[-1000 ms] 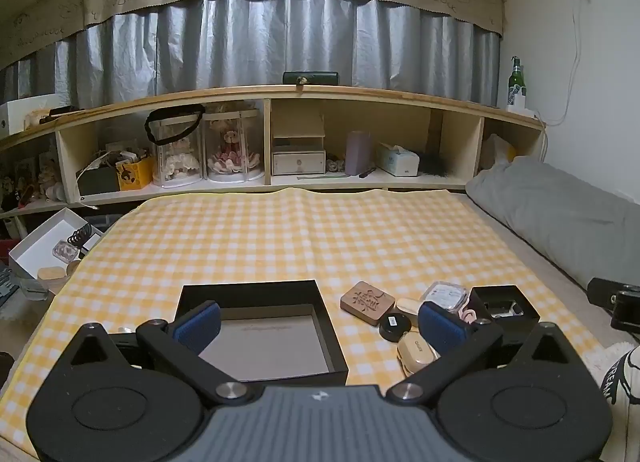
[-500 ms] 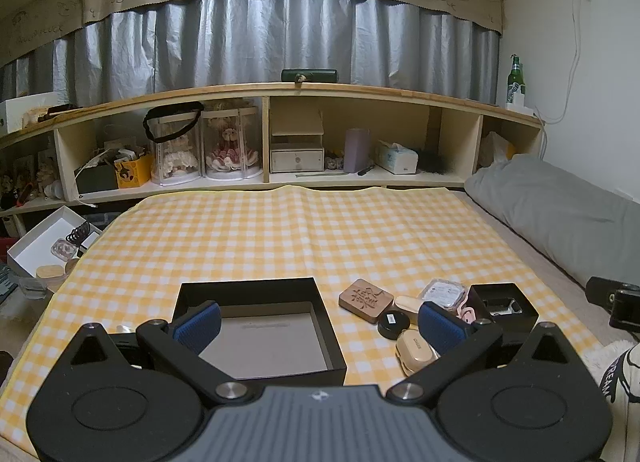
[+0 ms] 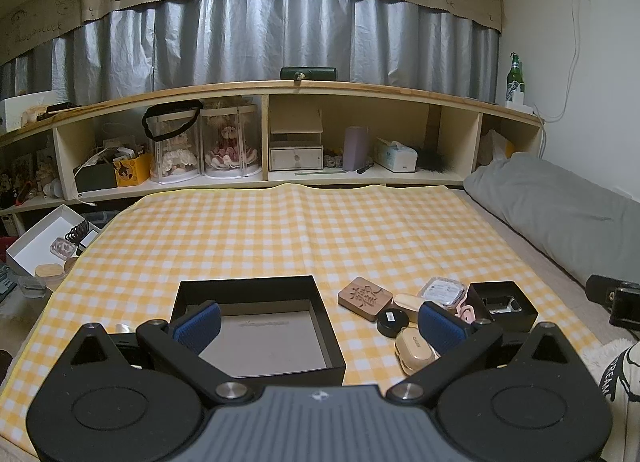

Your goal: Organize rigid objects

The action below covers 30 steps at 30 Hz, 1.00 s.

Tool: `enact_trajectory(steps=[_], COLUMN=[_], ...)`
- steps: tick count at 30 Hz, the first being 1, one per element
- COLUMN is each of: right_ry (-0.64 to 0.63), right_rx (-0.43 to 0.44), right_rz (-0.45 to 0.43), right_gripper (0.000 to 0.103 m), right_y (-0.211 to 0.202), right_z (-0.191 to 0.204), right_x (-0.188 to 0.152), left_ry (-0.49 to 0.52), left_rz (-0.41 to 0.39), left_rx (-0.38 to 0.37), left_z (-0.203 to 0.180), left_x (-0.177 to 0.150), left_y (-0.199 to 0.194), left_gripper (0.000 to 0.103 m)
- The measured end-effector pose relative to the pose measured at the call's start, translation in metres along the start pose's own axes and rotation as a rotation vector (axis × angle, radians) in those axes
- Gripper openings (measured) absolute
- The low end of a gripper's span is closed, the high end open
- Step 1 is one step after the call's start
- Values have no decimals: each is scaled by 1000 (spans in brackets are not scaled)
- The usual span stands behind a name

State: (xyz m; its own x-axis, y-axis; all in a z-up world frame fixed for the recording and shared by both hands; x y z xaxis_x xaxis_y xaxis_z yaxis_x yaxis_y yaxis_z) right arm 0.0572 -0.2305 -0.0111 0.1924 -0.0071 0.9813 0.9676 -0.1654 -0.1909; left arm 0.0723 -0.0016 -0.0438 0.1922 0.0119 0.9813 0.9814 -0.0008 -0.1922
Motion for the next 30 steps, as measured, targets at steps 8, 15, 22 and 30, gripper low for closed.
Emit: enact_trajectory(steps=[8, 15, 22, 30], right_ry=[1, -1, -1, -1], right_rx=[0, 0, 0, 0], right_rz=[0, 1, 2, 3], right_gripper=[103, 103, 103, 103], right_y=[0, -1, 0, 0], right_z=[0, -1, 1, 1], right_x=[0, 6, -2, -2], left_ry=[0, -1, -1, -2], left_rz=[2, 3, 4, 4], left_rx=[0, 0, 0, 0], left_z=[0, -1, -1, -1], left_x=[0, -3, -3, -4], left_y=[0, 0, 0, 0], left_gripper=[103, 103, 103, 103])
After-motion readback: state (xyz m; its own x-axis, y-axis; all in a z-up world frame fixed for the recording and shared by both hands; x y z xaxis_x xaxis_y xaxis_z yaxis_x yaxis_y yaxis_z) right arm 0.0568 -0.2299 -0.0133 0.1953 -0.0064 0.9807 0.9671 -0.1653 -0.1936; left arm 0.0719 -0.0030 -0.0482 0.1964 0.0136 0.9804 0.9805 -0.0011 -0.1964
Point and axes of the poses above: each gripper's, at about its wrist camera, not at the fingertips, and y roughly the way its jaws point, z to its left, x to its top, the point moved 8 cm from there along y, roughly the way its jaws point, and after that the axes turned 15 degrees about -z, right-handed, at the moved point
